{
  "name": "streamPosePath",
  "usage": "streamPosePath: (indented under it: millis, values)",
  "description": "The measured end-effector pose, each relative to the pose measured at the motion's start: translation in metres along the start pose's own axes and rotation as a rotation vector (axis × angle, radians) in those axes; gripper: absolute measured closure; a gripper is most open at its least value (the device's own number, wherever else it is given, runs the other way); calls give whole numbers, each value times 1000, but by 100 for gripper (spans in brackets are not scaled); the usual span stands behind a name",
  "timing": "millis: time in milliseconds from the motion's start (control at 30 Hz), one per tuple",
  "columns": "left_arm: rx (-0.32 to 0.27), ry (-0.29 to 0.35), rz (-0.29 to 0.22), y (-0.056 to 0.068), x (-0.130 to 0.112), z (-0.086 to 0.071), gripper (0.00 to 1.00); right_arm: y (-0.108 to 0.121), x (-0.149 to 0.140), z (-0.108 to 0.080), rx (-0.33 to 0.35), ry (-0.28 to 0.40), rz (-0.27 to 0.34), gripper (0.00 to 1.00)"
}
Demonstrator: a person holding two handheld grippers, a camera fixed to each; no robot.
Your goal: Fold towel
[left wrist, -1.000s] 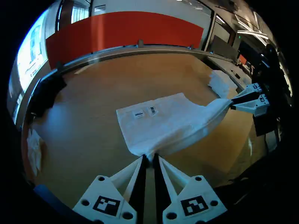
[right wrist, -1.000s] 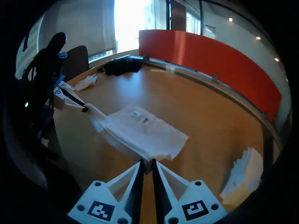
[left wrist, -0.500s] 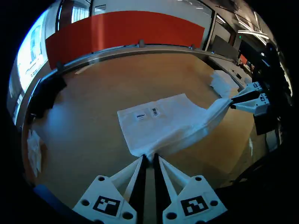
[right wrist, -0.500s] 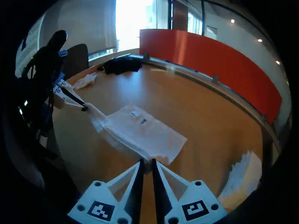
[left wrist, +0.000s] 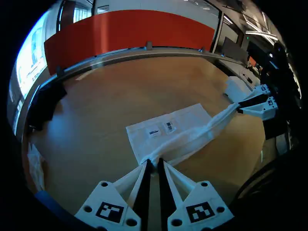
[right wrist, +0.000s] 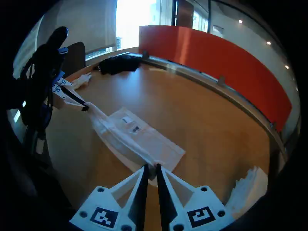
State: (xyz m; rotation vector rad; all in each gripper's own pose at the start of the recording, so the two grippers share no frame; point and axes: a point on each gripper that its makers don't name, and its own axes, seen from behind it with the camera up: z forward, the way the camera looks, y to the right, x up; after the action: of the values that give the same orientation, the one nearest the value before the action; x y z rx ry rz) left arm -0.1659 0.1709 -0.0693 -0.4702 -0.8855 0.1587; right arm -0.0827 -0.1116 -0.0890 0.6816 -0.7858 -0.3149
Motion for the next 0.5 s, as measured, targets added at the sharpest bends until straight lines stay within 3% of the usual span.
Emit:
streamPosePath:
  millis: [500]
  values:
    - [8,-36,-20,-13,0,42,85,21,-13,33,0,-48,44,85]
